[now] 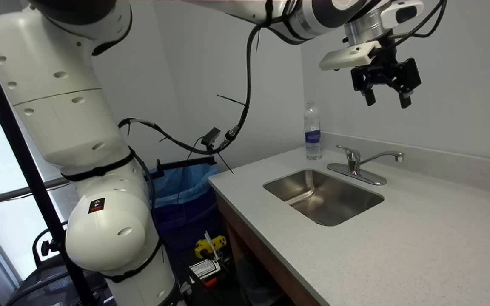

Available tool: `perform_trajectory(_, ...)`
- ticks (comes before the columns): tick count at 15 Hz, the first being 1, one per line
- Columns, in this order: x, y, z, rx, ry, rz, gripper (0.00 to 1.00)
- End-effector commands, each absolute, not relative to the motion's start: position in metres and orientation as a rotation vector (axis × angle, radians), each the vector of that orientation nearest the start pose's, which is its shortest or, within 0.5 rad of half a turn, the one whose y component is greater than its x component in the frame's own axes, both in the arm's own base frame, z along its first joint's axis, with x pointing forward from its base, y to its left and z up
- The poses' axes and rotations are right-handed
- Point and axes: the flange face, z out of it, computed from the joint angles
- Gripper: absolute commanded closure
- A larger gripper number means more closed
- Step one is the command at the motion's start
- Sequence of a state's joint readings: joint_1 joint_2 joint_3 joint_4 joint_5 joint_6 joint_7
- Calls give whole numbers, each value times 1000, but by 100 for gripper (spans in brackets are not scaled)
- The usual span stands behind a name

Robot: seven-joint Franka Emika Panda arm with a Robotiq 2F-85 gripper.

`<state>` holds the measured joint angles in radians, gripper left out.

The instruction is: Push the faucet to the left

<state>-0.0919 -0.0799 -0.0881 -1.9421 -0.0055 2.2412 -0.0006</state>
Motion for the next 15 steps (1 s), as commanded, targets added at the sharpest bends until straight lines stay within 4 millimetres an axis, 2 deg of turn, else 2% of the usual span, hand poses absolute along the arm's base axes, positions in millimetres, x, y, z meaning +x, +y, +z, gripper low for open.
perform_trajectory(1, 564, -101, 554, -3103, 260, -584, 0)
perform_trajectory(5, 584, -79, 536, -3102, 208, -572, 0)
perform_trajectory(11, 622, -28, 483, -3107, 123, -548, 0)
perform_trajectory(15, 660, -23, 462, -3113, 101, -562, 0)
